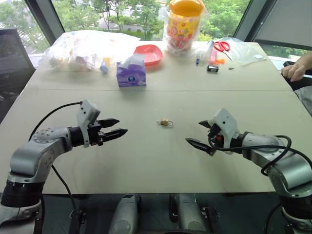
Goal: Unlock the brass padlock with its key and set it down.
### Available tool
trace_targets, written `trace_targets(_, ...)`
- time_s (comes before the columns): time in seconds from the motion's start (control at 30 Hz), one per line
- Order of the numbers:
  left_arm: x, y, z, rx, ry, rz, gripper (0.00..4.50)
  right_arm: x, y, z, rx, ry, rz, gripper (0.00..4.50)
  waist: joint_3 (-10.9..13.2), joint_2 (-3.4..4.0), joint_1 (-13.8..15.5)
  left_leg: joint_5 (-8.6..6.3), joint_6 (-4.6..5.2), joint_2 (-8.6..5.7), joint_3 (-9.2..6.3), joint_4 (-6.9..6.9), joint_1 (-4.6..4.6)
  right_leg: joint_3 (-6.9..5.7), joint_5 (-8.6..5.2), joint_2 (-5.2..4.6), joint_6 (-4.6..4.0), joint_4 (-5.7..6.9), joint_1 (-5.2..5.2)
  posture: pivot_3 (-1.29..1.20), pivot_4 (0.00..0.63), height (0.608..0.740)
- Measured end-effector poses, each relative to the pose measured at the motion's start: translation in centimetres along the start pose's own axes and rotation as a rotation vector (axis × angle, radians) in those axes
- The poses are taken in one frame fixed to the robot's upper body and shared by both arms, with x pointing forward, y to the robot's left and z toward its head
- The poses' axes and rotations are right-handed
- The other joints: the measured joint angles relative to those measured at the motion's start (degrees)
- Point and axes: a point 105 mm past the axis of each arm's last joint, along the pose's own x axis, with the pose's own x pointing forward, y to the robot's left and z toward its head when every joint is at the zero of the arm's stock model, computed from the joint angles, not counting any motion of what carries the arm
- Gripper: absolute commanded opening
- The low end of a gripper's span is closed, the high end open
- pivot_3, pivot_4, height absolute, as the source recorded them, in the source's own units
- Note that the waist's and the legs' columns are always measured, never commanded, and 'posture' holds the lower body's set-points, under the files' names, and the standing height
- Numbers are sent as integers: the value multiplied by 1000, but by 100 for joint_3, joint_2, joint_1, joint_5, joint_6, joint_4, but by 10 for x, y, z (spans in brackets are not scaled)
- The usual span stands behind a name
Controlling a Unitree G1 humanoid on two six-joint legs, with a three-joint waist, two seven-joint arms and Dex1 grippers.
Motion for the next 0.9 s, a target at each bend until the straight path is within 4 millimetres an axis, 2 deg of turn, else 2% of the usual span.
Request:
trace_targets(0.57, 1, 0, -11, 0, 44, -18, 3077, 6, 1, 7, -44, -15, 14, 4489, 0, 0, -1, 0, 0, 0, 3, 0, 0, 0, 1, 0, 0, 1, 0, 0, 150, 740)
trace_targets(0.67, 0, 3, -10, -7, 48, -29, 3077, 11, -1, 17, -66, -22, 31, 4489, 0, 0, -8, 0, 0, -1, 3, 3, 0, 0, 1, 2, 0, 4, 0, 0, 150, 740)
trace_targets(0.8, -4, -2, 7, 89, 116, -137, 3077, 27, -7, 43, -126, -8, 58, 4489, 2, -2, -37, 1, 0, 1, 7, 6, 2, -2, 3, 7, -4, 8, -5, 0, 150, 740)
trace_targets(0.9, -7, 3, 27, 145, 114, -173, 3077, 55, 2, 52, -112, 27, 140, 4489, 2, -2, -49, 1, 1, 0, 8, 4, 1, -3, 3, 10, -6, 10, -6, 0, 150, 740)
